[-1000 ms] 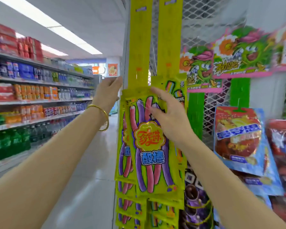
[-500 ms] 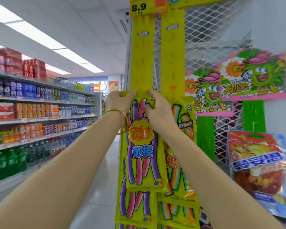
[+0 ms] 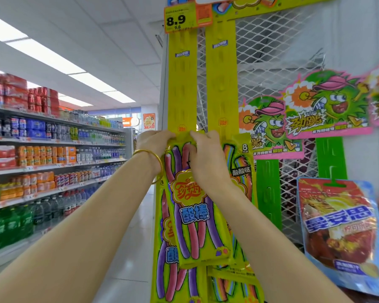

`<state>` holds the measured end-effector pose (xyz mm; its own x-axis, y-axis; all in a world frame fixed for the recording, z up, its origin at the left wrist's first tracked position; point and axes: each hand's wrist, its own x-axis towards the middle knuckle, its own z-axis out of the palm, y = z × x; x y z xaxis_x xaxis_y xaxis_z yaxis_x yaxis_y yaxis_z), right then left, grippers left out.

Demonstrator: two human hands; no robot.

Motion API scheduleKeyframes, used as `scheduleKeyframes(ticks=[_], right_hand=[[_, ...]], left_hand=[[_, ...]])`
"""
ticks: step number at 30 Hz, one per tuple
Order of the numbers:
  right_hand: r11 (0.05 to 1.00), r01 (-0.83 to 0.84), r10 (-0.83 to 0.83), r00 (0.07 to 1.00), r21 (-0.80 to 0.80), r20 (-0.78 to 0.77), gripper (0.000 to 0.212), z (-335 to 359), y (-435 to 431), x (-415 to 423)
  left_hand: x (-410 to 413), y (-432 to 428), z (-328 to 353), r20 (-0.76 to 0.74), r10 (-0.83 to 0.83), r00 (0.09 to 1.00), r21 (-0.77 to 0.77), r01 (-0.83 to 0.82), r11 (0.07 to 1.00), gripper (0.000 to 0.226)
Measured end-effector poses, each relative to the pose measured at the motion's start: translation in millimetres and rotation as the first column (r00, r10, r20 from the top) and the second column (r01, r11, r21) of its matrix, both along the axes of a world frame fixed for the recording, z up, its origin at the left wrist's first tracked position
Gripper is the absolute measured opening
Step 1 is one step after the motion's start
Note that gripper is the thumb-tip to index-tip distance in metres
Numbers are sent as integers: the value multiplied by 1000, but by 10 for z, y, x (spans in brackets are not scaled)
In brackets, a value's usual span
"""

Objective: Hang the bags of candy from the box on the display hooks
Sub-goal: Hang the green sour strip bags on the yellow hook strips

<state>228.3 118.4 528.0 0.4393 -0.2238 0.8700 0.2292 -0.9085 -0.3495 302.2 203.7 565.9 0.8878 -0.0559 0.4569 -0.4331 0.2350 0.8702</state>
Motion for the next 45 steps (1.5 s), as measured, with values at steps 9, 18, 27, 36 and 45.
scheduleKeyframes(ticks=[9, 18, 27, 36, 45], right_hand=[[996, 55, -50, 996, -64, 77, 27, 169, -14, -58], [991, 98, -98, 995, -94, 0, 29, 124, -23, -93], [1000, 6, -6, 1000, -31, -14, 36, 102, -39, -104], [998, -48, 46, 998, 47, 44, 33, 47, 14, -47], [1000, -12, 12, 999, 24, 38, 32, 42, 57, -14]], left_hand=[[35, 6, 25, 4, -17, 1000, 27, 17, 999, 10], [64, -25, 54, -10, -35, 999, 52, 36, 998, 12], [93, 18, 73, 52, -54, 997, 172, 44, 984, 11], [148, 54, 56, 82, -35, 996, 147, 23, 989, 9], [39, 17, 63, 127, 103, 987, 96, -116, 989, 18]])
